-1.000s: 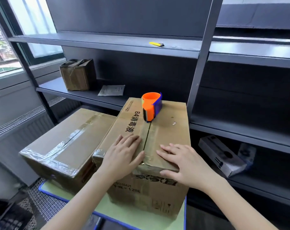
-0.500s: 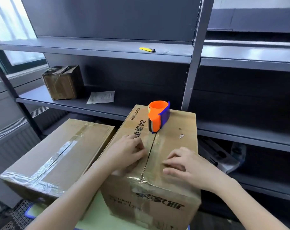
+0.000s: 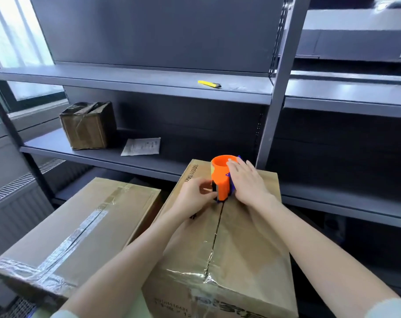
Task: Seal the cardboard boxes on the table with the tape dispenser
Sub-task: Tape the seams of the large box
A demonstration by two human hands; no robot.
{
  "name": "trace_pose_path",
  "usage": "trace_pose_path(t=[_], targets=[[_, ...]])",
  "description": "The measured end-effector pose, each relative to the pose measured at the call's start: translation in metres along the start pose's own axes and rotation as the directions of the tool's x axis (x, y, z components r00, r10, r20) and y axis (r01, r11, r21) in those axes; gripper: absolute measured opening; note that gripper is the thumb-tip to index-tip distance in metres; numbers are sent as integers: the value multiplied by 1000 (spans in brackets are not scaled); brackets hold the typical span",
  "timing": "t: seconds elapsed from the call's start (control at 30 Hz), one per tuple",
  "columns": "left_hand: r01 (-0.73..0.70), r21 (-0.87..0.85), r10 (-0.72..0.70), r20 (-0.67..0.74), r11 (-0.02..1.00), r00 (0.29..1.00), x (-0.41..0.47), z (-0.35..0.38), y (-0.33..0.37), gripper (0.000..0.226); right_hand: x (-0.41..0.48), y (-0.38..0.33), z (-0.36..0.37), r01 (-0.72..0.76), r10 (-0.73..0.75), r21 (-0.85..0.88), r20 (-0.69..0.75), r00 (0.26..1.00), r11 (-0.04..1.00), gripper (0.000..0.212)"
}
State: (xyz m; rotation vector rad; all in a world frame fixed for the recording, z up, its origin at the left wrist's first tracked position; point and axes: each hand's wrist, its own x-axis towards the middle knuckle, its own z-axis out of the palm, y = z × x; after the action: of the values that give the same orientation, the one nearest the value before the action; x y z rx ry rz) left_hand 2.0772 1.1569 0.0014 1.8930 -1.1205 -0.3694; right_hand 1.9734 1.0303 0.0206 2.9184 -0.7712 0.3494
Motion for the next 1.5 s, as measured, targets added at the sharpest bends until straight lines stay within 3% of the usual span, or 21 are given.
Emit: trace_pose_path(t=[0.13,0.27,0.4,0.53,0.63,0.73,0.83,0.93,0.97,1.1,1.2,1.33,1.5], targets=[[-50,4,50,24,999,998,-3,-5,-2,24,7,7,8,34,-35,-18,-58,998,999,56],[-33,-10,33,-61,999,998,-6,-7,6,19,6,17,3,62,-61,19,-49,997,998,32],[-30,-149,14,-106,988,994,-19,-21,31,18,-9,21,-24,58,-62,245,11,998,968,20],[50,-297,-46,18,953,999,-35,-50,70,20,-39,31,-76,16,-45,648,28,999,761,19],[151,-345,-113,126,926,986,-42,-59,83,22,-62,34,-101,21,-88,794,41,995,607,35],[249,-307,-196,192,919,962,-46,-56,81,18,-83,31,-101,55,-205,704,131,970,708,64],[304,-203,-260,216,931,941,-56,-46,73,16,-94,27,-78,166,-236,472,91,968,866,53],[299,-171,-262,212,939,941,-69,-39,70,18,-95,25,-58,233,-227,237,-53,972,943,46],[304,-195,-266,196,933,944,-72,-38,71,18,-95,24,-53,249,-232,201,-104,967,947,50],[328,-279,-296,148,903,943,-85,-37,68,12,-97,15,-33,344,-320,62,-243,915,937,95],[337,-282,-307,145,898,941,-97,-36,62,14,-99,10,-28,394,-362,25,-344,866,919,89],[349,-344,-313,157,872,937,-109,-41,54,18,-107,-1,-39,426,-378,56,-368,850,903,87],[393,-410,-344,191,823,919,-127,-58,42,20,-125,-31,-57,343,-320,46,-260,911,938,83]])
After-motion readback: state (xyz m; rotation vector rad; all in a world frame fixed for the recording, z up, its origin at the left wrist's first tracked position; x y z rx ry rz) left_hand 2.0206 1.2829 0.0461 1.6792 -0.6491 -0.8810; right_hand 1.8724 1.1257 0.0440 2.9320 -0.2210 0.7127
